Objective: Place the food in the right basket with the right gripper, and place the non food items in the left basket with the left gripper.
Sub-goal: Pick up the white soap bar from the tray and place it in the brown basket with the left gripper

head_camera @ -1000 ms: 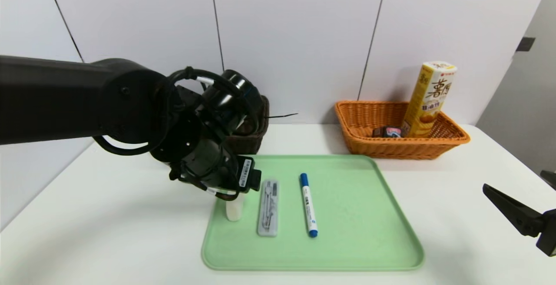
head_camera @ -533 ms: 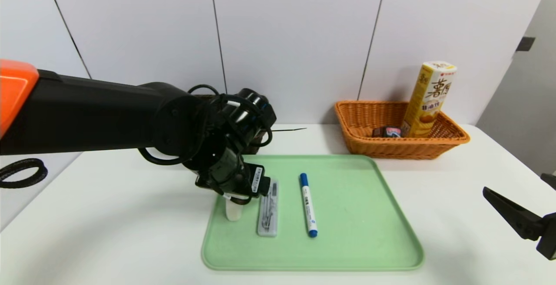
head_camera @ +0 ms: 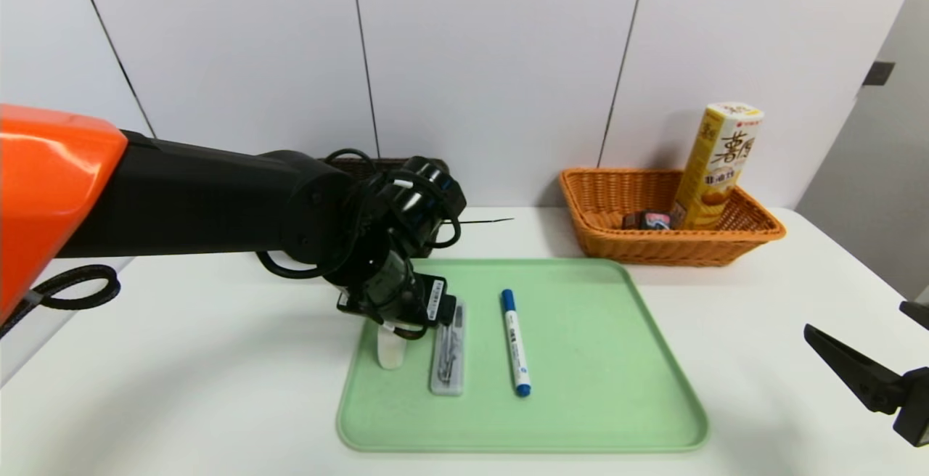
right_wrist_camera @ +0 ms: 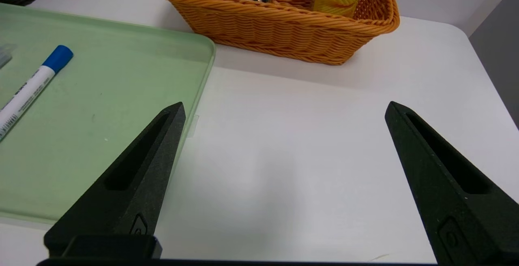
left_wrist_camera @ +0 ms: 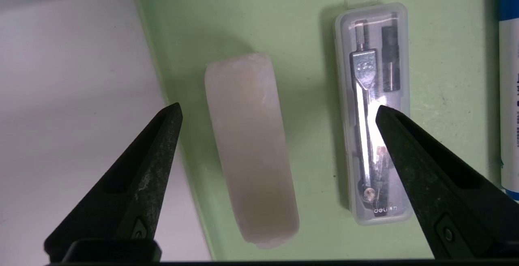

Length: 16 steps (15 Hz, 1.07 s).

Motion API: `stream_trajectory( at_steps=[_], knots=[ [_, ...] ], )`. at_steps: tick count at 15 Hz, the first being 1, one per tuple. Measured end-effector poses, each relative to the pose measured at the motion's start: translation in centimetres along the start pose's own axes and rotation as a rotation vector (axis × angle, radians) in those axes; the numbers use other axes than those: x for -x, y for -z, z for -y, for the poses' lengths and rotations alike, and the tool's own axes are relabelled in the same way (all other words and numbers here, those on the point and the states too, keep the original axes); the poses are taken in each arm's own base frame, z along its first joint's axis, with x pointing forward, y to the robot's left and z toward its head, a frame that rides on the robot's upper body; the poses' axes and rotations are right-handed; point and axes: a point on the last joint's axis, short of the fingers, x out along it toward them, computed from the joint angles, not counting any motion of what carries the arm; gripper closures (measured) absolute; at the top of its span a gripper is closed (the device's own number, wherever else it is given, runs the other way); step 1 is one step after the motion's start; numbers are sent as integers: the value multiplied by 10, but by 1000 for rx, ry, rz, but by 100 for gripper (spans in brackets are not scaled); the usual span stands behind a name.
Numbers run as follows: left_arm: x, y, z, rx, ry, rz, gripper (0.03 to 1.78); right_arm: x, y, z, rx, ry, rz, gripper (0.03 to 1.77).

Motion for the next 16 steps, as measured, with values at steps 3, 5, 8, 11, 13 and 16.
stream_trajectory(
  at_steps=[3, 5, 8, 11, 13, 16],
  knots=[
    [-2, 0, -1, -2, -4, -4, 12, 2, 3, -1, -1, -6, -4, 10],
    [-3, 0, -1, -4, -6, -6, 12, 3, 4, -1, -1, -6, -1, 10],
    [-3, 2, -3, -8, -16, -21, 12, 4, 5, -1, -1, -6, -2, 10],
    [-5, 2, -7, -8, -48, -19, 12, 6, 8, -1, 0, -7, -7, 10],
    [-7, 2, -8, -16, -59, -20, 12, 7, 9, -1, 0, -8, -6, 10],
    [-9, 3, -8, -16, -61, -24, 12, 8, 9, -1, 0, -8, -3, 10]
  ],
)
